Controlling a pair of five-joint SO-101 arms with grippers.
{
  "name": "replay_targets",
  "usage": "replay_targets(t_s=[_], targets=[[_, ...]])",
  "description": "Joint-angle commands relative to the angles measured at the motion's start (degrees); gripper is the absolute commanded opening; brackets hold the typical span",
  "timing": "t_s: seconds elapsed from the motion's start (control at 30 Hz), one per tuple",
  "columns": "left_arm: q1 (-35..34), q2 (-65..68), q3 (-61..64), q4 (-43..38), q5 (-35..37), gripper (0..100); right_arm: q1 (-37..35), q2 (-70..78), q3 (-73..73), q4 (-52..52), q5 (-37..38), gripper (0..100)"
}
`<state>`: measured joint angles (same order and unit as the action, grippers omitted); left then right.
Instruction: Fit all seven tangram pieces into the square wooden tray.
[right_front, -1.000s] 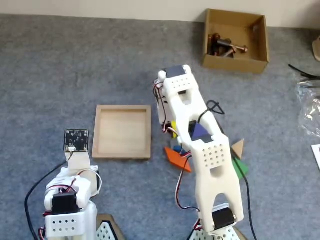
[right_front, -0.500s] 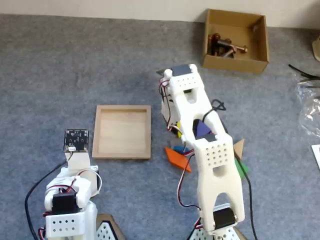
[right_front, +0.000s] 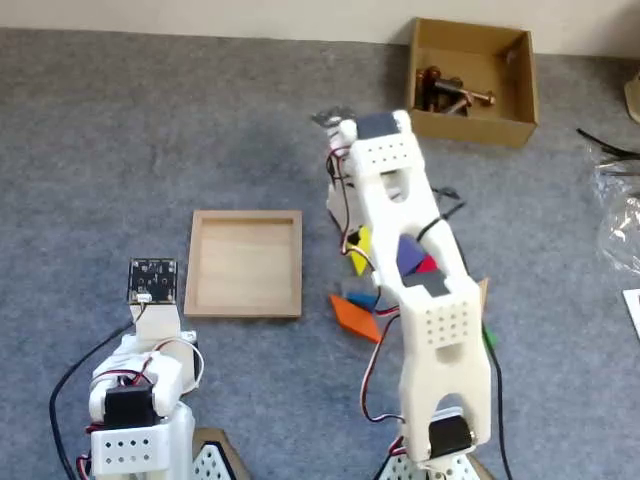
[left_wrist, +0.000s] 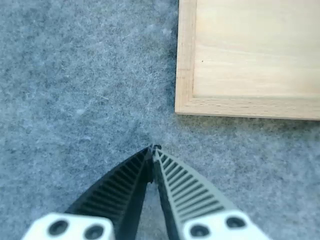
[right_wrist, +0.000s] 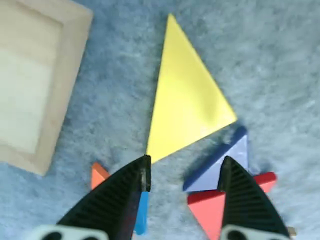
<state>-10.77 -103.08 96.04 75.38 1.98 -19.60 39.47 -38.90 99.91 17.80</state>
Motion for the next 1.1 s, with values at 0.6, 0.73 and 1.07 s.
replay_targets(t_s=[0.6, 0.73, 1.07], targets=[[-0.5, 0.4, 1.2, 0.4, 0.2, 0, 0.4, 1.5, -2.1, -4.8, 2.6, 31.0], [-0.5, 0.4, 1.2, 0.4, 0.2, 0, -0.2, 1.5, -2.2, -5.8, -0.8, 31.0], [-0.5, 0.4, 1.2, 0.4, 0.2, 0, -1.6, 1.6, -1.5, -10.9, -1.6, 31.0]])
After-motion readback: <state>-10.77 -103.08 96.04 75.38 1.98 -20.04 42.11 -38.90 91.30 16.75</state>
